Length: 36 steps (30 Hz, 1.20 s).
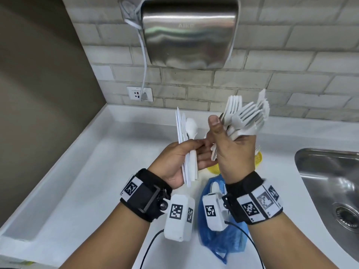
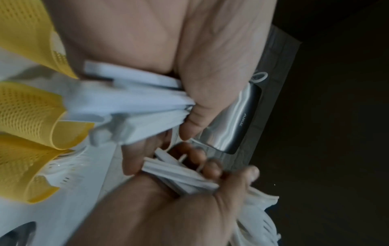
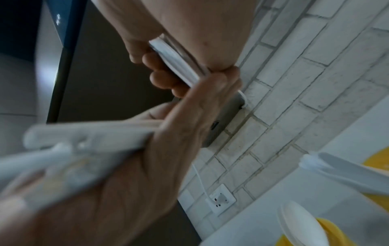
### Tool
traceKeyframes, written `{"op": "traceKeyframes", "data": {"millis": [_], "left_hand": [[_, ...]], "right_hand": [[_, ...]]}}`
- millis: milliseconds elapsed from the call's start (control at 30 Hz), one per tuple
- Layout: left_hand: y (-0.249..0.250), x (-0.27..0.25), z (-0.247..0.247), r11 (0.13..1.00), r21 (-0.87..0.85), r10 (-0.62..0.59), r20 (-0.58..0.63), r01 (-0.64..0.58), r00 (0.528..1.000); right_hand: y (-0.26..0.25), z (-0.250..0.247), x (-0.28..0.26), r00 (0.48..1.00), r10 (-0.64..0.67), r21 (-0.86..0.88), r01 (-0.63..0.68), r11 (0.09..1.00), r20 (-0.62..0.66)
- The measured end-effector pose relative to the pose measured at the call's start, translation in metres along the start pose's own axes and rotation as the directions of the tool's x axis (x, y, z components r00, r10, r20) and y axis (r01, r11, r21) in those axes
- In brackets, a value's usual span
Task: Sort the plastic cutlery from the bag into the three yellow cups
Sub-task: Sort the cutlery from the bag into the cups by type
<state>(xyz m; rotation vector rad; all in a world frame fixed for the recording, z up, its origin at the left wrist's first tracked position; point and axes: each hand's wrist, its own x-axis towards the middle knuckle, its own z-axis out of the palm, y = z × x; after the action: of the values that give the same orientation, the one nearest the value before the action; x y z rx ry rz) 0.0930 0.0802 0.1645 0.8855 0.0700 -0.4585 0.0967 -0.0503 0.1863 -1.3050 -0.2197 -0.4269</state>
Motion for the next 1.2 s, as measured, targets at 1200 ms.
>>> {"op": "traceKeyframes", "data": {"millis": [1200], "left_hand": [[-0.005, -0.005, -0.027, -0.196, 0.909, 0.757, 0.379, -0.369, 0.532]], "right_hand": [[-0.020, -0.028, 0.008, 0.948, 0.164, 0.103, -0.198, 0.975, 0.271]]}}
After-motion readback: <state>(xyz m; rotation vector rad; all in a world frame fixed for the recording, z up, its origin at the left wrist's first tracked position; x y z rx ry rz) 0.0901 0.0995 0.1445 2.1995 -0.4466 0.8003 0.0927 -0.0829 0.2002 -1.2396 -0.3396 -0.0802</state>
